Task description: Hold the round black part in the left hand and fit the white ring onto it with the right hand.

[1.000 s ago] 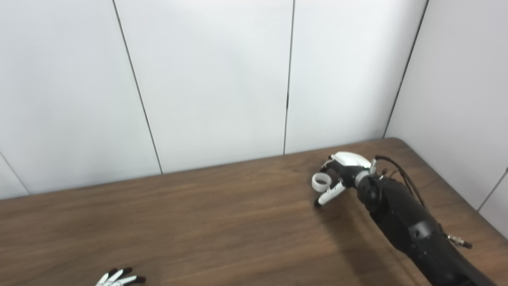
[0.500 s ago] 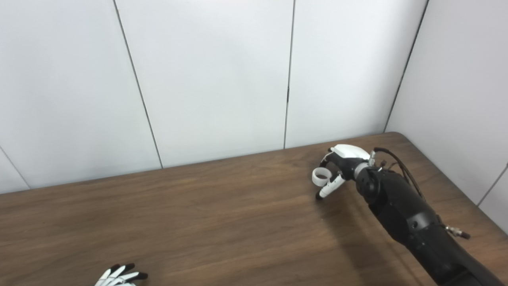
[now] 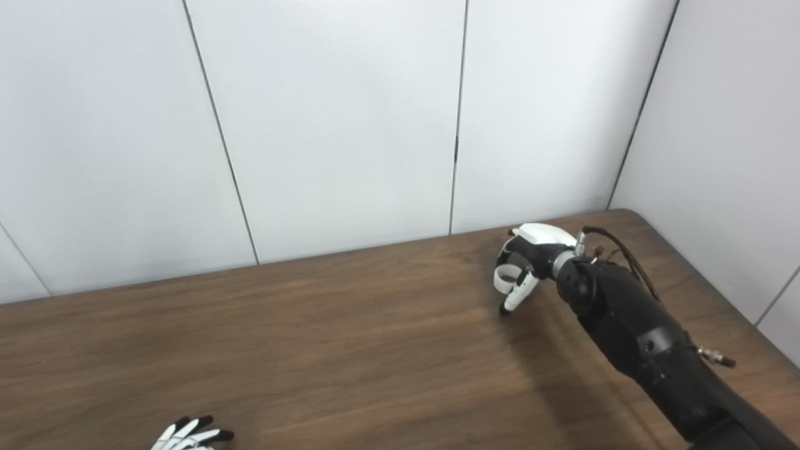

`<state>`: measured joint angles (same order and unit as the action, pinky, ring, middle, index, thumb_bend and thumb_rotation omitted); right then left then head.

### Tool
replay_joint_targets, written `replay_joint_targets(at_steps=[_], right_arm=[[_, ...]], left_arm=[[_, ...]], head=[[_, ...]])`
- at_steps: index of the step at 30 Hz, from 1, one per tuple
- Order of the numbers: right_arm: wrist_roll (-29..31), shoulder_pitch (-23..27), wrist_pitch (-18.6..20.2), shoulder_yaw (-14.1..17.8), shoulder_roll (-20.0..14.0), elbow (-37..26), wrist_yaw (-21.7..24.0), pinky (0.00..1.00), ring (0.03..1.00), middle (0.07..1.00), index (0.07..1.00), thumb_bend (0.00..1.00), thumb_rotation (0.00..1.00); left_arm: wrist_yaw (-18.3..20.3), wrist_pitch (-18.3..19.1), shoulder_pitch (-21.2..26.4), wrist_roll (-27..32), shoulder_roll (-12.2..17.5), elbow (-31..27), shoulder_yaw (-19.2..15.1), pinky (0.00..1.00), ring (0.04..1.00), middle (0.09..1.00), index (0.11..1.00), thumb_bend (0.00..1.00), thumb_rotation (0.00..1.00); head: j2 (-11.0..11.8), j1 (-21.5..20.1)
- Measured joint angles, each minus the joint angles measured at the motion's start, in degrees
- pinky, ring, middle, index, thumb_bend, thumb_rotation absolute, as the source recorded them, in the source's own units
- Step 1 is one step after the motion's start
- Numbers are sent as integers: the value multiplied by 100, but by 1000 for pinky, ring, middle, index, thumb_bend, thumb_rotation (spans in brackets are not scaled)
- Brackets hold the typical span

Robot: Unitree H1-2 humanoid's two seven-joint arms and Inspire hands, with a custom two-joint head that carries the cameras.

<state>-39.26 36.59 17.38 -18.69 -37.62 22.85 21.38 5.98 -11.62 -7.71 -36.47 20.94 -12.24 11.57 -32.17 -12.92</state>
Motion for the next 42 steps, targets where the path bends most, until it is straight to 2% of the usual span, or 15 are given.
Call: replay_joint_targets(at_steps=[10,13,16,20,23,31,36,42], right_arm=[[3,58,-114,-18,3,124,-54,961,1000,985,651,630,160],[-2,58,-100,-23,-1,125,-41,965,1000,996,695,678,218],[-24,60,-57,-60,-56,173,54,994,1000,1000,777,766,294],[-8,101,-4,-82,-72,181,172,1000,1000,1000,858,876,330],[-3,146,39,-89,-70,226,229,1000,1000,1000,883,915,345],[-3,242,61,-124,-69,360,287,1000,1000,1000,883,917,316],[-3,234,65,-121,-70,344,284,1000,1000,1000,869,883,304],[-4,202,88,-118,-76,292,284,1000,1000,1000,859,872,216]], left_arm=[[-2,-6,-1,2,-3,1,-4,1000,947,825,480,518,41],[-2,-8,-3,2,-3,1,-11,1000,950,826,480,518,41],[-3,-11,-9,2,-2,1,-18,1000,952,826,480,518,41],[-5,-20,-27,7,-3,1,-34,1000,948,827,480,518,41],[-10,-34,-40,9,-2,1,-47,1000,948,828,480,518,41],[-19,-44,-55,10,-2,1,-62,1000,950,828,480,518,41],[-19,-44,-55,9,-1,1,-63,1000,950,828,480,518,42],[-18,-45,-59,10,1,1,-67,1000,948,828,480,518,42]], head=[[9,9],[0,9],[0,26],[0,26],[-17,18],[-9,-9],[-18,-18],[-35,-35]])
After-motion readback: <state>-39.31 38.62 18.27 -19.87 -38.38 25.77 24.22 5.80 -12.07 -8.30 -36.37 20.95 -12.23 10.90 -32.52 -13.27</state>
